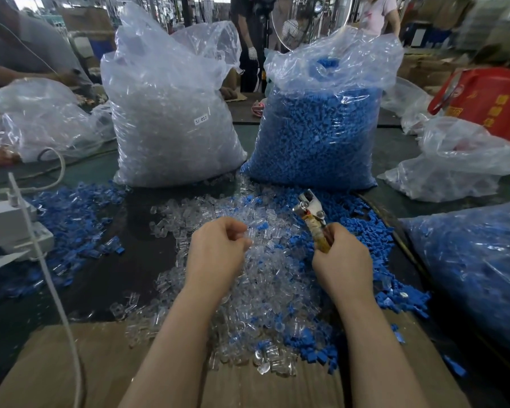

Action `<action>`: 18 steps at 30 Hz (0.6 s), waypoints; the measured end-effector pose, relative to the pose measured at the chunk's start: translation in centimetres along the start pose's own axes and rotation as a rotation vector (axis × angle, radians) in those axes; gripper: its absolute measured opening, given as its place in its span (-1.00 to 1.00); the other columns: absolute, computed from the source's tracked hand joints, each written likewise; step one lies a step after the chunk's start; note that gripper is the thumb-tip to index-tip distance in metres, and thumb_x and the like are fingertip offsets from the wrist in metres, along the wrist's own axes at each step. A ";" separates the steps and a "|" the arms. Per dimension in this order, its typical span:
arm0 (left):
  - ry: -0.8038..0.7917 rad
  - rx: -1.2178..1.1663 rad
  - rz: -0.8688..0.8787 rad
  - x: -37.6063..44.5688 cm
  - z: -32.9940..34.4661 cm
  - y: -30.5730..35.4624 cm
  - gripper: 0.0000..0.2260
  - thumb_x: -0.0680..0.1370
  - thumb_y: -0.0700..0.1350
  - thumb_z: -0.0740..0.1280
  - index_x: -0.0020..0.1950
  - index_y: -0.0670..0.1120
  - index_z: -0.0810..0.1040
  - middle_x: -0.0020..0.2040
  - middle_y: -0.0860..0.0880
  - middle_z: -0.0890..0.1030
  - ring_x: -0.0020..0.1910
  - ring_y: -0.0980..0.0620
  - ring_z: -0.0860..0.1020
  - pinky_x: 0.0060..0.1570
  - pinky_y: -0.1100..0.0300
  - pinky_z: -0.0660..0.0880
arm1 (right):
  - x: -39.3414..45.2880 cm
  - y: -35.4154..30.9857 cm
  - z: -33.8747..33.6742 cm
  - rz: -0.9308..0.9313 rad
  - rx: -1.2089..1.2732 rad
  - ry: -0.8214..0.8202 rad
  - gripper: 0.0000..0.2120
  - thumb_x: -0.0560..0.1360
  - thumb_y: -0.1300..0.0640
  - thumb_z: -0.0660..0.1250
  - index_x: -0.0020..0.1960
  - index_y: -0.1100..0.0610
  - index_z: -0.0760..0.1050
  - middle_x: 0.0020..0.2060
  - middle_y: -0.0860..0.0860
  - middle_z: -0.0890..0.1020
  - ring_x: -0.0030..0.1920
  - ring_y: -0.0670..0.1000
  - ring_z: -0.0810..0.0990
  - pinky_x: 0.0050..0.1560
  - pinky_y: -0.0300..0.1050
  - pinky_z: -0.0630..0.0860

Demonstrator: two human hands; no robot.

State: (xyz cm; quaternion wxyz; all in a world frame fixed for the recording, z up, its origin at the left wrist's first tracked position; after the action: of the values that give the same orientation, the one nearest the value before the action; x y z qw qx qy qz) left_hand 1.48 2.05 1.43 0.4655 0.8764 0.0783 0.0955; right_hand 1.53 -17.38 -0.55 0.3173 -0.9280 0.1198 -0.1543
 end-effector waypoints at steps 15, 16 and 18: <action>-0.015 -0.418 -0.063 -0.6 1.0 1.2 -0.93 0.47 -0.17 0.48 -0.16 -0.01 0.65 -0.31 0.02 0.70 -0.23 0.03 0.69 -0.08 0.01 0.65 | -0.9 -2.0 0.3 -0.166 0.455 0.026 -0.85 0.48 0.03 0.45 -0.17 -0.02 0.48 -0.37 -0.12 0.55 -0.35 -0.13 0.50 -0.35 -0.27 0.37; -0.016 -0.434 -0.068 -0.6 1.1 1.3 -0.93 0.46 -0.18 0.48 -0.16 -0.02 0.65 -0.31 0.01 0.70 -0.23 0.02 0.69 -0.07 0.00 0.64 | -1.0 -2.2 0.4 -0.178 0.476 0.017 -0.85 0.48 0.03 0.45 -0.17 -0.01 0.49 -0.38 -0.11 0.55 -0.35 -0.14 0.49 -0.36 -0.29 0.37; -0.005 -0.457 -0.073 -0.6 1.3 1.5 -0.92 0.45 -0.20 0.48 -0.19 -0.03 0.66 -0.31 -0.02 0.70 -0.23 -0.01 0.70 -0.07 0.00 0.64 | -1.1 -2.5 0.6 -0.195 0.492 -0.002 -0.87 0.49 0.05 0.44 -0.16 0.01 0.50 -0.38 -0.09 0.55 -0.36 -0.13 0.48 -0.36 -0.26 0.36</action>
State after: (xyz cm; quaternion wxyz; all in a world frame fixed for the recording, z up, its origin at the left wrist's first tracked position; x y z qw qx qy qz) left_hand 1.33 0.04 1.88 0.6554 0.7448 0.0853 0.0918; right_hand 1.03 -14.82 0.31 0.5173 -0.8301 -0.0119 -0.2077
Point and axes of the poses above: each hand's wrist, its own x-axis towards the middle knuckle, its own z-axis out of the palm, y = z × x, the point moved 2 cm from there along x, towards the middle knuckle
